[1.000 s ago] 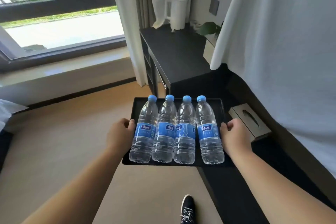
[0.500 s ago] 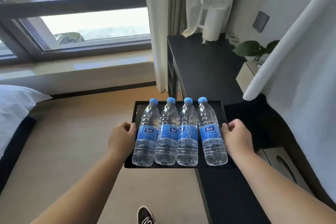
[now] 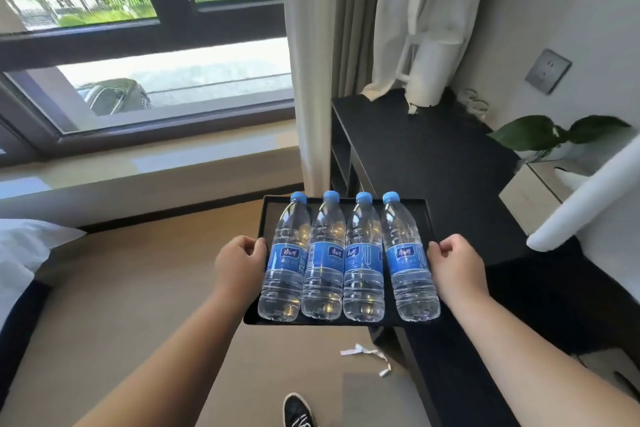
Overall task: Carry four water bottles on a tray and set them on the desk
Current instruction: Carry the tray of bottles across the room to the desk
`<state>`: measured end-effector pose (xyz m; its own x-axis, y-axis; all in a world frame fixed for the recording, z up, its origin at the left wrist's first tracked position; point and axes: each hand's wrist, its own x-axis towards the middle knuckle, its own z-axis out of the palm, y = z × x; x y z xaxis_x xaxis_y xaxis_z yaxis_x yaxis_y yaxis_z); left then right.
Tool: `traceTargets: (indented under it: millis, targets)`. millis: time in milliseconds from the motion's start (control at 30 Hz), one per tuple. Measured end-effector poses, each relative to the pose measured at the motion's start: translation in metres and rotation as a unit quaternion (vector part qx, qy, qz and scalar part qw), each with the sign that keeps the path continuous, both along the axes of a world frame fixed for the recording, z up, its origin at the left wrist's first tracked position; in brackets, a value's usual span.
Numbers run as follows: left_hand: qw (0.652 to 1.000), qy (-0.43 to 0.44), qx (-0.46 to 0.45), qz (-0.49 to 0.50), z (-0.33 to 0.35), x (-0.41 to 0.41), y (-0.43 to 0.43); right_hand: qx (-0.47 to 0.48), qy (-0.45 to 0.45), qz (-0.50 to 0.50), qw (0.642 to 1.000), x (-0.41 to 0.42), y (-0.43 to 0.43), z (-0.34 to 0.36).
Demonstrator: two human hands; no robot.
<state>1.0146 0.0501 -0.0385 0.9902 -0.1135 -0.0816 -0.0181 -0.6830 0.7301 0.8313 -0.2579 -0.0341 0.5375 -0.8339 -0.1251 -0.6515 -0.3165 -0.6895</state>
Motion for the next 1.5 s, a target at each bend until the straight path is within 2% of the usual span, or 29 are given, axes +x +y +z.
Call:
traceTargets:
  millis: [300, 600, 1100, 1500]
  targets:
    - [0.999, 0.007, 0.026, -0.042, 0.009, 0.113, -0.002, 0.021, 0.003, -0.032, 0.999, 0.094, 0.007, -0.003]
    - [0.998, 0.024, 0.029, -0.056, -0.002, 0.197, -0.044, 0.007, 0.003, -0.056, 0.998, 0.169, -0.029, -0.012]
    - [0.987, 0.01, 0.083, -0.135, -0.016, 0.346, -0.197, 0.024, -0.004, -0.108, 0.994, 0.283, -0.153, -0.039]
    - [0.961, -0.004, 0.107, -0.254, -0.028, 0.418, -0.334, 0.038, 0.012, -0.228, 0.973, 0.299, -0.224, -0.053]
